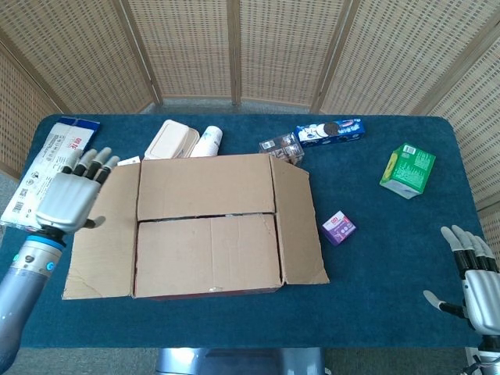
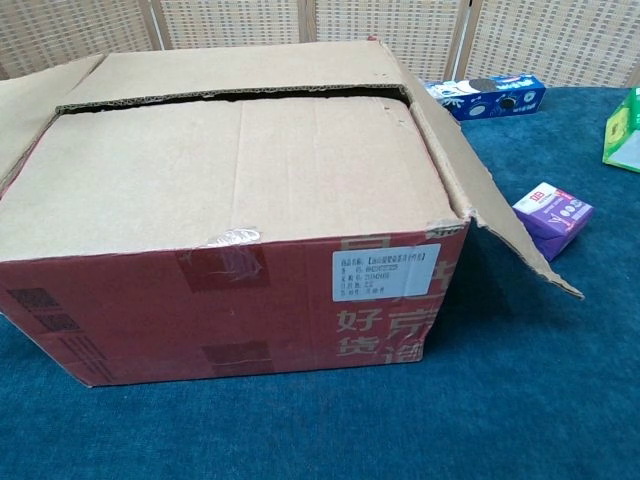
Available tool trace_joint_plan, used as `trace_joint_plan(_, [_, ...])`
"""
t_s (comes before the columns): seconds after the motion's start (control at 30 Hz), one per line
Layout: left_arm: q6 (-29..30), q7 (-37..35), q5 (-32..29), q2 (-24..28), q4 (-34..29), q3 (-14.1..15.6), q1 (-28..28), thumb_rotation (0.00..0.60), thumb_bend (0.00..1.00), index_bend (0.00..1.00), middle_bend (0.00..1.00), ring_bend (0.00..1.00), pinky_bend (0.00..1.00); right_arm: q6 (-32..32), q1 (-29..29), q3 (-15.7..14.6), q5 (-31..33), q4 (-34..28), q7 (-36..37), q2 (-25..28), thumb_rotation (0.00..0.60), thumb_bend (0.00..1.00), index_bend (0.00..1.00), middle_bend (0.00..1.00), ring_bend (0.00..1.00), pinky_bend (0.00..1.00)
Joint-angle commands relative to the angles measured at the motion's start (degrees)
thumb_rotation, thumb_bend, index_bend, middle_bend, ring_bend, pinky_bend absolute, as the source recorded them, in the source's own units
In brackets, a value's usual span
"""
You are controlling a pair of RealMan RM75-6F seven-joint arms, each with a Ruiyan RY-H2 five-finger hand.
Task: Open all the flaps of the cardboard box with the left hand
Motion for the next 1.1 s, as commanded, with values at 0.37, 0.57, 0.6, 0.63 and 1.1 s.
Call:
trace_joint_plan(0.37, [-1.46, 0.82, 1.84, -12.02, 2.48, -1.84, -1.22, 0.600, 0.08, 0.00, 0.00, 0.00, 0.07, -0.13, 0.12, 0.22, 0.47, 0.29, 0.78, 0.22, 0.600, 0.00, 0.00, 0.00, 0.00, 0.00])
trace_joint_plan(0.57, [-0.21, 3.34, 1.32, -15.98, 3.42, -2.76, -2.05, 0.600, 0.08, 0.00, 0.00, 0.00, 0.07, -0.08, 0.10, 0.30, 0.59, 0.44, 1.38, 0.39, 0.600, 0.00, 0.00, 0.00, 0.00, 0.00])
trace_joint_plan(0.6, [-0.14, 3.53, 1.29, -16.19, 3.50, -2.81, -2.12, 0.600, 0.08, 0.00, 0.00, 0.00, 0.07, -0.08, 0.11, 0.30, 0.60, 0.47, 1.42, 0.41, 0.600, 0.00, 0.00, 0.00, 0.00, 0.00])
trace_joint_plan(0.63, [-0.01, 3.91, 1.21, -16.63, 3.69, -2.94, -2.28, 0.600, 0.08, 0.00, 0.00, 0.00, 0.07, -0.09, 0.10, 0.29, 0.62, 0.49, 1.49, 0.44, 0.600, 0.00, 0.00, 0.00, 0.00, 0.00])
trace_joint_plan(1.1, [1.75, 9.59, -1.14, -22.55, 7.75, -5.95, -5.39, 0.600, 0.08, 0.00, 0.00, 0.00, 0.09, -0.55, 0.20, 0.02, 0.41, 0.31, 2.74, 0.86, 0.600, 0.00, 0.00, 0.00, 0.00, 0.00])
